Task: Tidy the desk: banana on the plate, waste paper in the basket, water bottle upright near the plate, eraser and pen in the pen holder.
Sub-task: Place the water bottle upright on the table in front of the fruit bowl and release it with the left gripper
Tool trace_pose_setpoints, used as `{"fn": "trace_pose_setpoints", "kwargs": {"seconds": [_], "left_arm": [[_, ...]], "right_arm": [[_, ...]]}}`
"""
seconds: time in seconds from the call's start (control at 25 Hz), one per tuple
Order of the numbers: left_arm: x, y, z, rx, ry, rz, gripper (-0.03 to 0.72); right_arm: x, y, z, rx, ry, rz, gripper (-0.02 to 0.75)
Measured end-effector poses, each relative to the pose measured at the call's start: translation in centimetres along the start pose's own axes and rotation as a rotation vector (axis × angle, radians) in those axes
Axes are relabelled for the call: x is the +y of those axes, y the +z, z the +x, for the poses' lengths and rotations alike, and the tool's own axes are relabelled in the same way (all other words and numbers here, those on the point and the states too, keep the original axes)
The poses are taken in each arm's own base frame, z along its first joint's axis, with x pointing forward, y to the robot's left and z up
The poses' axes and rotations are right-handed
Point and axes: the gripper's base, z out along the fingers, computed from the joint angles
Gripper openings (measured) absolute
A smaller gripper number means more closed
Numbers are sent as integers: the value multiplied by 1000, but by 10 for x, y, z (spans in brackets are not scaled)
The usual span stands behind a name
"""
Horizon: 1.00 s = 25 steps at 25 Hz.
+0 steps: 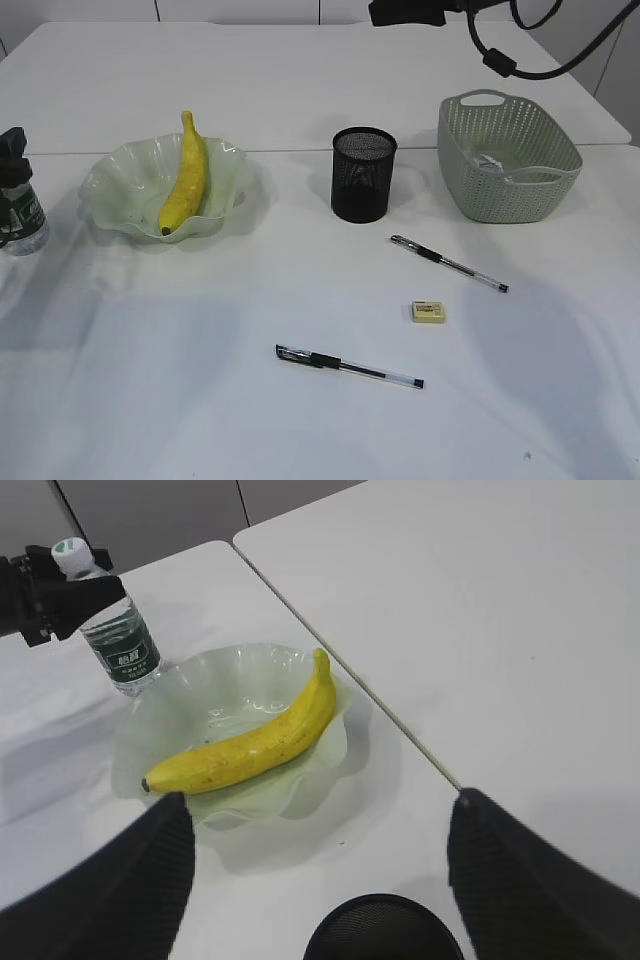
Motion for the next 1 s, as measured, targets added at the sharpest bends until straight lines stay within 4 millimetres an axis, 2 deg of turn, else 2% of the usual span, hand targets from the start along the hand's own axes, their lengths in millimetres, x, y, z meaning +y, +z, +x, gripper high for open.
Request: {"fn": "trace_pose_setpoints", "kwargs": {"seconds": [1.0], "left_arm": [[-1,-4,-34,-9,11,-5,538]], "right_arm": [[0,0,-1,-7,22,-3,587]]}}
